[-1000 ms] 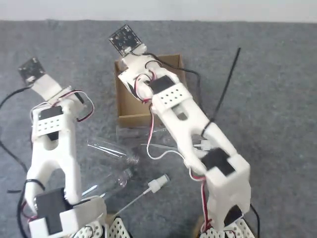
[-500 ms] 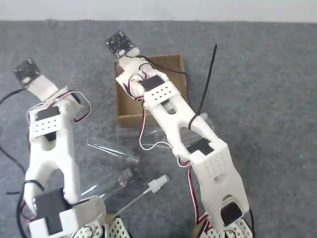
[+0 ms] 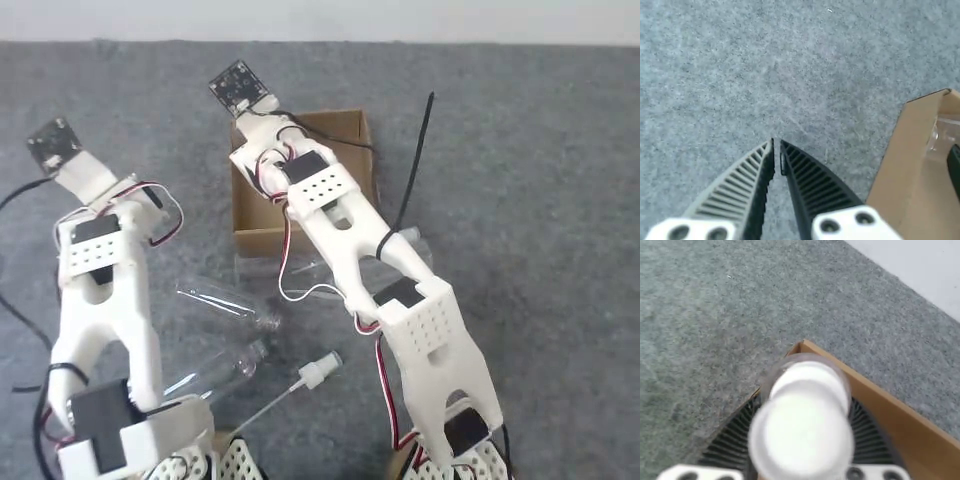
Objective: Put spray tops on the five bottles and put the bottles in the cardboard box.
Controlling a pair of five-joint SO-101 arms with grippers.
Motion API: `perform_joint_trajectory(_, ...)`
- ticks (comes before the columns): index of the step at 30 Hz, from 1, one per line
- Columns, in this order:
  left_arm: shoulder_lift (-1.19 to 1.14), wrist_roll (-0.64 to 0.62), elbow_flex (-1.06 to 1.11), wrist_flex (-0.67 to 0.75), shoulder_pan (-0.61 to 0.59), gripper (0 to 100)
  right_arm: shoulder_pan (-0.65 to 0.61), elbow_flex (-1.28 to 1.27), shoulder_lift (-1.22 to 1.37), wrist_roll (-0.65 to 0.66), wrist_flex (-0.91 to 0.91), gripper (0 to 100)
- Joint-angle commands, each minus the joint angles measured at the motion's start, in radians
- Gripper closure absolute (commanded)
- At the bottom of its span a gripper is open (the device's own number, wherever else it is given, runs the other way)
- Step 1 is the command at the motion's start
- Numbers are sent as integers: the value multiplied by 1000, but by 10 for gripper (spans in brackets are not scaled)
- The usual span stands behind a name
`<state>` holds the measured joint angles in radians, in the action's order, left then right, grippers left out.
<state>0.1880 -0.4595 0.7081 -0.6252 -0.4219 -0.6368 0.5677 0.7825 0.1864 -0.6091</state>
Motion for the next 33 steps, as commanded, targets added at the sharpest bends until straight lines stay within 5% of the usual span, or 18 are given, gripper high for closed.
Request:
perform_joint_trajectory(1,64,-2,-68,-5,2,987,-2,58,-12,6,24,873)
perform_joint_trajectory(13,63,-2,-68,-5,2,987,1,52,88,12,229,871)
perform_joint_trajectory(25,63,-2,-68,-3,3,987,25,57,90,12,229,867)
perform_joint_trajectory(33,63,-2,-68,-2,3,987,19,58,61,6,142,738)
